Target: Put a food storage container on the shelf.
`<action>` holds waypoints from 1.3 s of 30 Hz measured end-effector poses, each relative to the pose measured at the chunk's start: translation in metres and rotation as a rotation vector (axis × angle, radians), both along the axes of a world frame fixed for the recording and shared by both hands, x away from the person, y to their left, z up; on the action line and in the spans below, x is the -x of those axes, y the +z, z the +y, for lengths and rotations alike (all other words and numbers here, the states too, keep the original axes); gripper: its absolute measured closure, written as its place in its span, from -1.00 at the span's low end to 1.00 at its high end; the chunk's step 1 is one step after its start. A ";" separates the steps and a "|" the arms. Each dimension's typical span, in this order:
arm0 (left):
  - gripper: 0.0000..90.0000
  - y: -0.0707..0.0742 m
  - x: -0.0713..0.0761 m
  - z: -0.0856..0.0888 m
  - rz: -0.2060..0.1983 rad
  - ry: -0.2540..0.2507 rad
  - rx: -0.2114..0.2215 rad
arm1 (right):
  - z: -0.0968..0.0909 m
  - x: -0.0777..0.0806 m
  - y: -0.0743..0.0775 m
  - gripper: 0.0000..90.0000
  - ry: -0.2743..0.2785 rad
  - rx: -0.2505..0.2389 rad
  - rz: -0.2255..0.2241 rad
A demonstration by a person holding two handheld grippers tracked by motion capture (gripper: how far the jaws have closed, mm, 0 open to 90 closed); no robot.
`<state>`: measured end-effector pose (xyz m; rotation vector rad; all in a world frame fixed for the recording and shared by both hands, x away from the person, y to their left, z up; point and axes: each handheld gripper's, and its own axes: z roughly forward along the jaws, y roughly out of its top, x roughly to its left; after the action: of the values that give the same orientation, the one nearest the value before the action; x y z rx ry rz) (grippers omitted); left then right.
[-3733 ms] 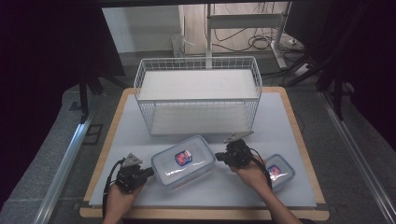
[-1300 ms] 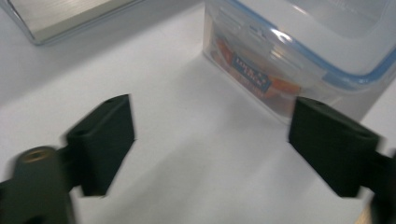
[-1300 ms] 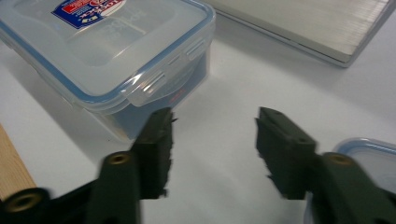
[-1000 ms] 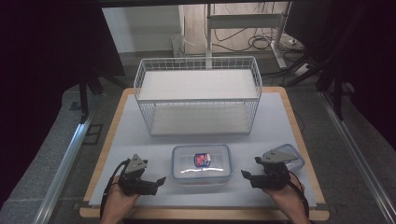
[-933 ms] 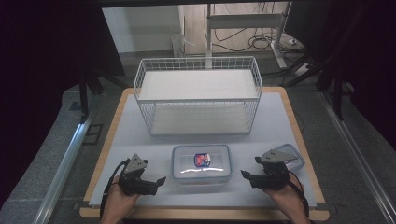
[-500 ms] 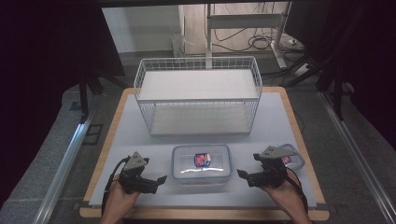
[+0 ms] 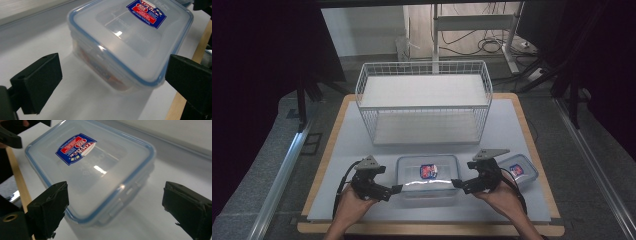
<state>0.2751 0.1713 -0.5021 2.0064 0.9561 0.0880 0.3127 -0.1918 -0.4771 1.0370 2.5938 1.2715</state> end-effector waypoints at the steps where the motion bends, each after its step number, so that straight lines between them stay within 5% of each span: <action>1: -0.98 -0.002 -0.002 -0.003 0.011 -0.013 0.005 | 0.003 -0.002 -0.002 -0.84 0.004 -0.001 0.016; 4: -1.00 -0.007 -0.009 -0.012 0.044 -0.054 0.027 | 0.009 -0.009 -0.008 -0.84 0.016 -0.003 0.059; 11: -1.00 -0.017 -0.023 -0.016 0.137 -0.062 0.098 | 0.015 -0.021 -0.018 -0.91 0.025 -0.047 0.164; 13: -0.99 -0.016 -0.022 -0.016 0.140 -0.058 0.094 | 0.014 -0.023 -0.023 -0.89 0.028 -0.085 0.231; 21: -0.87 -0.004 -0.002 -0.019 0.051 -0.064 0.003 | 0.010 -0.008 -0.016 -0.66 0.029 -0.069 0.193; 27: -0.67 -0.003 0.018 -0.019 0.030 -0.068 -0.030 | -0.003 0.011 -0.011 -0.29 -0.005 -0.115 0.181; 33: -0.18 -0.001 0.026 -0.003 0.039 -0.013 0.092 | -0.008 0.025 -0.008 -0.13 -0.002 -0.121 0.146; 39: 0.02 -0.004 0.028 0.006 0.062 -0.007 0.171 | -0.015 0.028 -0.009 0.02 -0.001 -0.163 0.159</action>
<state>0.2469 0.1776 -0.5062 1.8639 0.9627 -0.0589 0.2850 -0.2067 -0.4863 1.2133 2.6370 1.4799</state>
